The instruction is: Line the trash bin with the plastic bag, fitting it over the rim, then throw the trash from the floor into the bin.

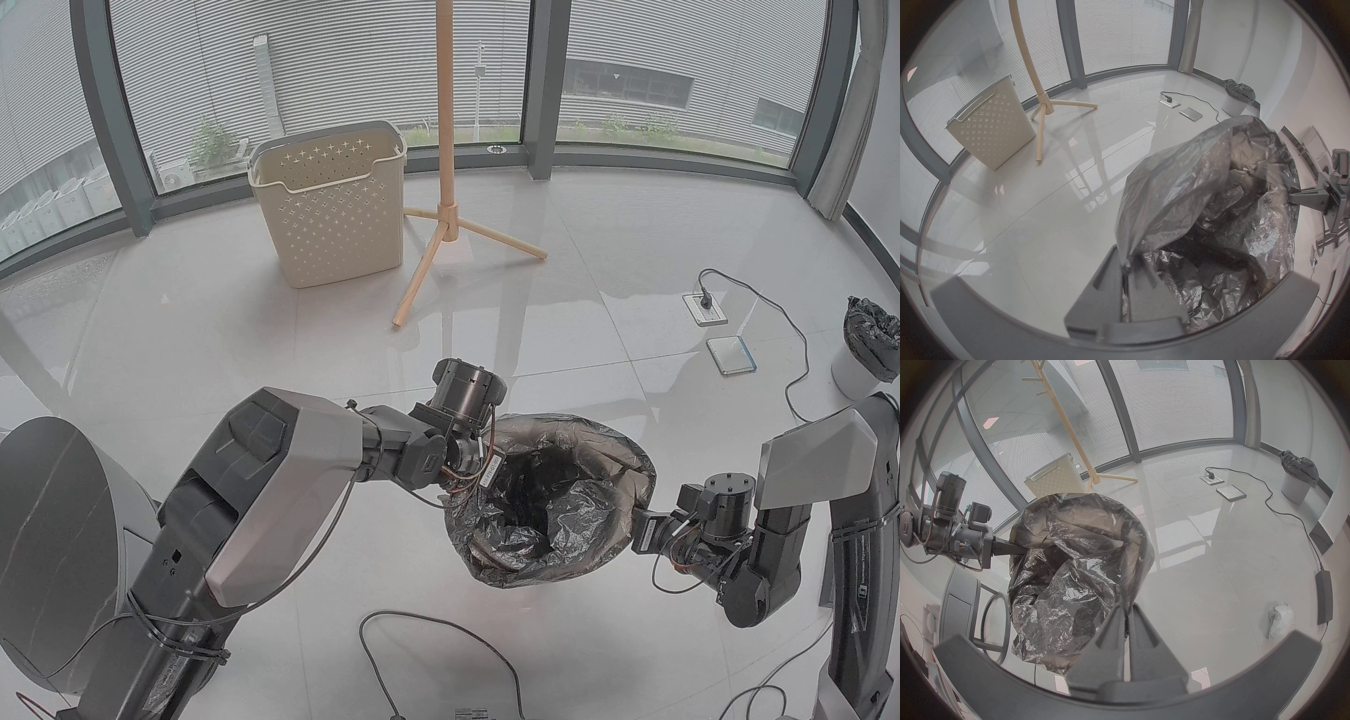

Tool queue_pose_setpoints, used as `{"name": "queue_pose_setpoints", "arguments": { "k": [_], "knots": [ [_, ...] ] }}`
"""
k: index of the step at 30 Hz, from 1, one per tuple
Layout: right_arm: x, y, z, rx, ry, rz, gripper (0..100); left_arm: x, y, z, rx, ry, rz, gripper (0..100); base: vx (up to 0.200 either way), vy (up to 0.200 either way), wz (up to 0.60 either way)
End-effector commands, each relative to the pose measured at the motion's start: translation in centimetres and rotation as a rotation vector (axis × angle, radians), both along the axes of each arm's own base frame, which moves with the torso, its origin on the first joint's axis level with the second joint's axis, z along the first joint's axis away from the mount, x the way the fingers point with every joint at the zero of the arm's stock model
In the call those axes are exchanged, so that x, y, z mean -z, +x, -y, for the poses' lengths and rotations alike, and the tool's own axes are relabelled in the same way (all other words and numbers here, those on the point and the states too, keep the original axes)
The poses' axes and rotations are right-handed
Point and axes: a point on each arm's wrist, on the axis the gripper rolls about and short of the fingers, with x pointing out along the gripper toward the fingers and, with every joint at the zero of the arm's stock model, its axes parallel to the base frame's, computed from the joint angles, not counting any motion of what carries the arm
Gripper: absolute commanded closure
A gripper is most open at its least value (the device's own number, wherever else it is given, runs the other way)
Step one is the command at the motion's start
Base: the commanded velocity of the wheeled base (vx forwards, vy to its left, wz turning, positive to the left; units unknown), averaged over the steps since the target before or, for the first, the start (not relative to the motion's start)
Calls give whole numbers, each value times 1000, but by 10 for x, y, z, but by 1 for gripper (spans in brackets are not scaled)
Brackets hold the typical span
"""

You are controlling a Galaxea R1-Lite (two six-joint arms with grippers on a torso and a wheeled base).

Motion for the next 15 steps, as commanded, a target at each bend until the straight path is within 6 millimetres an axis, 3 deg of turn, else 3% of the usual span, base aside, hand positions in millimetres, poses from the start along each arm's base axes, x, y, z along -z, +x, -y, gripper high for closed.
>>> {"name": "queue_pose_setpoints", "arguments": {
  "k": [1,9,15],
  "knots": [
    [0,0,0,0,0,1,100,1,4,-5,-28,11,5,0,0,0,0],
    [0,-1,0,0,0,0,100,4,17,-29,-85,8,-18,0,0,0,0],
    [2,1,0,6,10,-3,100,0,19,-32,-98,-7,-13,0,0,0,0]
  ]
}}
